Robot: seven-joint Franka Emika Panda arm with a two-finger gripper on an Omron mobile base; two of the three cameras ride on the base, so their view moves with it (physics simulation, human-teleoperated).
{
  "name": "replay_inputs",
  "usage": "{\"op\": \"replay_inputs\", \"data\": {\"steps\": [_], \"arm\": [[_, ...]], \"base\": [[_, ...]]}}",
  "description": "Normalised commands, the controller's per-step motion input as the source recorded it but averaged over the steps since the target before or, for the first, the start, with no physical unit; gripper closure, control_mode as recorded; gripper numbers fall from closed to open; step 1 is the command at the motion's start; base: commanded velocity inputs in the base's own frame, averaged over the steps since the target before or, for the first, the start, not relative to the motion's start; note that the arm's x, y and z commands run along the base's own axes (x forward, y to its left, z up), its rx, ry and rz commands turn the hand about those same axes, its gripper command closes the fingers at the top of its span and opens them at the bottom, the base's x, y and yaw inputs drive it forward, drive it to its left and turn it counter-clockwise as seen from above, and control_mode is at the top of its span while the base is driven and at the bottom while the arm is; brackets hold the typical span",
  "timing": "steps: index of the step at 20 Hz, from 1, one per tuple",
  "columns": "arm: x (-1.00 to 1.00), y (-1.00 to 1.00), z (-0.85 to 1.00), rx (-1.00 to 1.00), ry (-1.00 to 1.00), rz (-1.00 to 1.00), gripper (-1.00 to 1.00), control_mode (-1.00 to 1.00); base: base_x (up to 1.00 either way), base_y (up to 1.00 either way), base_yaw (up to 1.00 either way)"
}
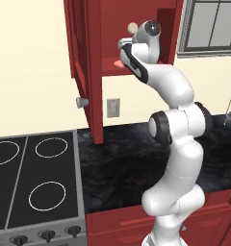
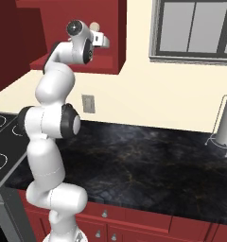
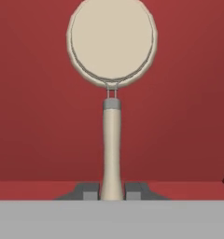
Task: Pick up the bar soap and dish brush from the sink, and place them back in the cabinet, and close the cabinet door.
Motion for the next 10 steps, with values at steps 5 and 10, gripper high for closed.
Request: {"op": "replay_inputs", "data": {"steps": [5,10], "arm": [[0.14,0.00,0.00,0.00,0.04,0.00,1.00,-1.00],[0.04,0.00,0.00,0.00,0.02,0.00,1.00,-1.00]], "base": [[0.00,0.00,0.00],[0.00,0.00,0.00]]}}
